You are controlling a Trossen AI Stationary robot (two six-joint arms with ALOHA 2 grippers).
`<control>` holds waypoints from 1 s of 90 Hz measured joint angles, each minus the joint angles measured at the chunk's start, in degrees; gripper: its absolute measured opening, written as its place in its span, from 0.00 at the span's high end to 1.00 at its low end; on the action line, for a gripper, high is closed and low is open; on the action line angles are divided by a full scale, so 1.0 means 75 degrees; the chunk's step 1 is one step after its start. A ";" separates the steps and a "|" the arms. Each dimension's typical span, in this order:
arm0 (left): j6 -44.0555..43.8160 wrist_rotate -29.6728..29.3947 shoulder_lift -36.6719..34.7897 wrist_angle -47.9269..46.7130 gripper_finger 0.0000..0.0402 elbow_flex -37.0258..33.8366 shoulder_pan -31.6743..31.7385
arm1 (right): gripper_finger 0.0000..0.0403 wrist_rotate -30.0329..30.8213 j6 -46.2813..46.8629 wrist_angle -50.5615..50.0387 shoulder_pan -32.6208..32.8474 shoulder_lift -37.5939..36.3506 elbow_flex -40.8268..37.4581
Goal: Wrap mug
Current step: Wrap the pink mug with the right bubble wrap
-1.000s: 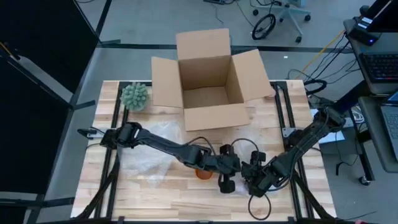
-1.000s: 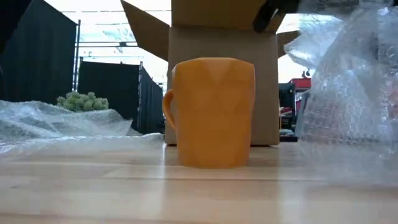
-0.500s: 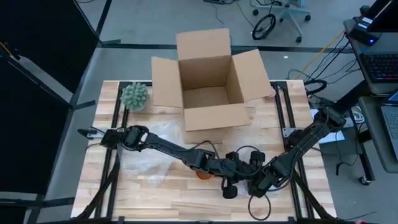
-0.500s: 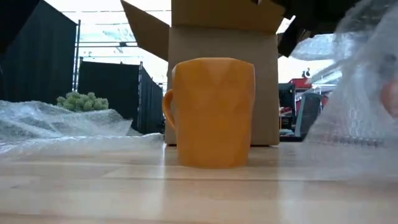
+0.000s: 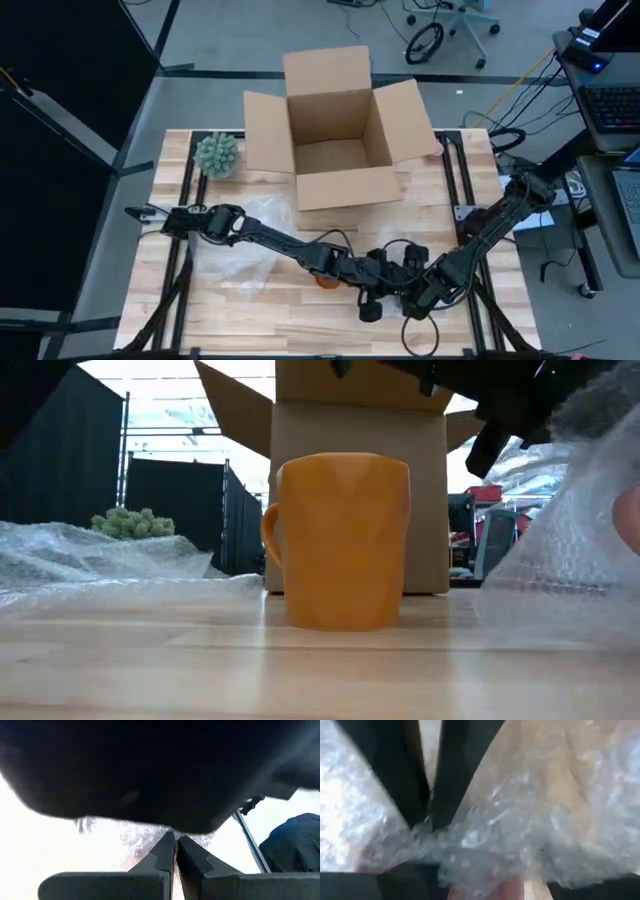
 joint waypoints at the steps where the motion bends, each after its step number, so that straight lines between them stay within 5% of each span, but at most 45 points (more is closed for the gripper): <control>1: 0.0000 -0.0003 0.0000 0.0004 1.00 0.0000 0.0000 | 0.40 -0.0031 -0.0004 -0.0048 0.0001 0.0000 0.0040; 60: -0.0017 0.0007 0.0047 -0.0097 1.00 -0.0026 0.0000 | 0.40 0.0060 0.0039 -0.1525 0.0202 -0.0046 0.1260; 90: -0.0012 0.0000 0.0047 0.0051 1.00 -0.0026 0.0000 | 0.40 0.1069 0.0563 -0.1921 0.0268 -0.0043 0.1174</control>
